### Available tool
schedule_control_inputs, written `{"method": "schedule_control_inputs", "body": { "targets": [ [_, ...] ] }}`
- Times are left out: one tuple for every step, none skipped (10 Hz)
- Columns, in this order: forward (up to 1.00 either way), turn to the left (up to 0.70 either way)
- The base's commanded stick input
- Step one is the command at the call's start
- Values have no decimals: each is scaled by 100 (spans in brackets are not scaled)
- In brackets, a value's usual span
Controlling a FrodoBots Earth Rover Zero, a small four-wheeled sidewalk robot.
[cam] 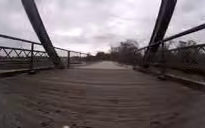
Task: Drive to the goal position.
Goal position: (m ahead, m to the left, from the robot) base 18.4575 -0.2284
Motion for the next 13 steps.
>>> {"method": "schedule_control_inputs", "body": {
  "targets": [
    [0, 0],
    [0, 0],
    [0, 0],
    [0, 0],
    [21, 0],
    [86, 0],
    [39, 0],
    [0, 0],
    [0, 0],
    [0, 0],
    [0, 0],
    [0, 0],
    [0, 0]
  ]
}}
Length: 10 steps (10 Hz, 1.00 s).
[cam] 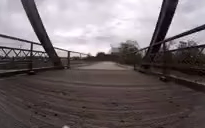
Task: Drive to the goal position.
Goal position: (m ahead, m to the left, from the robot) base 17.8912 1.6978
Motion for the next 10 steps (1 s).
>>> {"method": "schedule_control_inputs", "body": {
  "targets": [
    [0, 0],
    [0, 0],
    [0, 0],
    [16, 0],
    [99, 0],
    [100, 0],
    [100, 0],
    [100, 0],
    [100, 0],
    [100, 0]
  ]
}}
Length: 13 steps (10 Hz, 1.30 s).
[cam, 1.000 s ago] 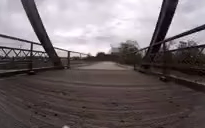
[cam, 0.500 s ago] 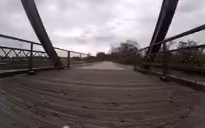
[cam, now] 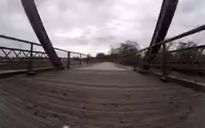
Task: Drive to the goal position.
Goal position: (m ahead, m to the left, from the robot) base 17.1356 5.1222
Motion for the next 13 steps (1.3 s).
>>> {"method": "schedule_control_inputs", "body": {
  "targets": [
    [100, 0],
    [100, 0],
    [100, 0],
    [100, 0],
    [100, 0],
    [100, 0],
    [100, 13],
    [100, 33],
    [100, 35],
    [100, 15],
    [100, 0],
    [100, 0],
    [100, 0]
  ]
}}
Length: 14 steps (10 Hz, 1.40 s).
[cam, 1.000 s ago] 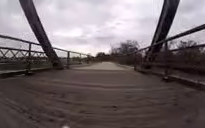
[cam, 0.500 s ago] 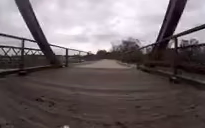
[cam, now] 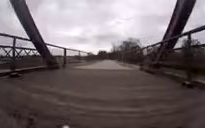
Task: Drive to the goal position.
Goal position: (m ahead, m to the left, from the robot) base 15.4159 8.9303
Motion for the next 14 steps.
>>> {"method": "schedule_control_inputs", "body": {
  "targets": [
    [100, 0],
    [100, 0],
    [100, 0],
    [100, 0],
    [100, 0],
    [100, 0],
    [100, 0],
    [100, 0],
    [100, 0],
    [100, 0],
    [100, -37],
    [100, -40],
    [100, -38],
    [100, -11]
  ]
}}
